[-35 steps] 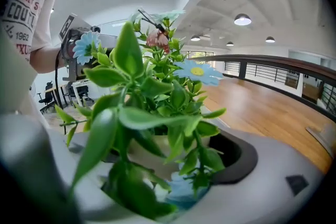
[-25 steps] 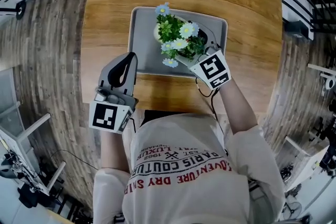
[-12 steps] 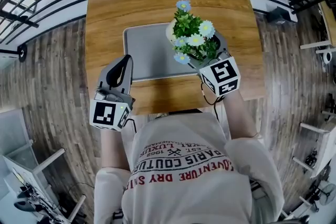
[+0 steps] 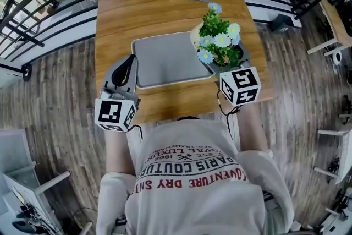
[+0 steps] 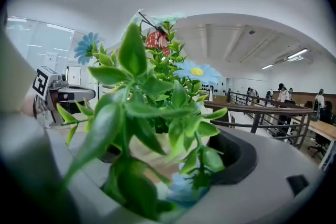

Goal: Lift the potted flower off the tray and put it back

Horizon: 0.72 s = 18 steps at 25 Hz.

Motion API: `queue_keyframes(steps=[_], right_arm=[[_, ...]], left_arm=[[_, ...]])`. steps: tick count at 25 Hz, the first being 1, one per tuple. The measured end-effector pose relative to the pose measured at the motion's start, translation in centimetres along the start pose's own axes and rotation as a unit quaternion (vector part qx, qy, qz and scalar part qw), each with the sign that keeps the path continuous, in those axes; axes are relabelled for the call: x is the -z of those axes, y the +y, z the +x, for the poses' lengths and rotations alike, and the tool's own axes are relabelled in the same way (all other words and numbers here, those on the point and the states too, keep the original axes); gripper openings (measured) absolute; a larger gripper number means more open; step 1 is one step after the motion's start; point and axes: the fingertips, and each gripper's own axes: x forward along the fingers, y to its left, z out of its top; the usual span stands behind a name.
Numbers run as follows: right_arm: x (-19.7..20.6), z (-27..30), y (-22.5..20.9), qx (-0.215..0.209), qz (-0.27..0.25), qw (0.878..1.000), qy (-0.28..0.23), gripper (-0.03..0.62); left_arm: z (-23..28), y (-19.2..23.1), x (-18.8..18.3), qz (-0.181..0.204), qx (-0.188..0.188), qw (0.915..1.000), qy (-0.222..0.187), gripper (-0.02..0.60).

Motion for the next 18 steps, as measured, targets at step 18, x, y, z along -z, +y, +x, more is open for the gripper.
queue_keyframes(steps=[18], right_arm=[[-1.2, 0.4, 2.0, -0.025, -0.017, 0.999, -0.025, 0.472]], left_arm=[[-0.5, 0.3, -0.9, 0.006, 0.004, 1.0000, -0.004, 0.012]])
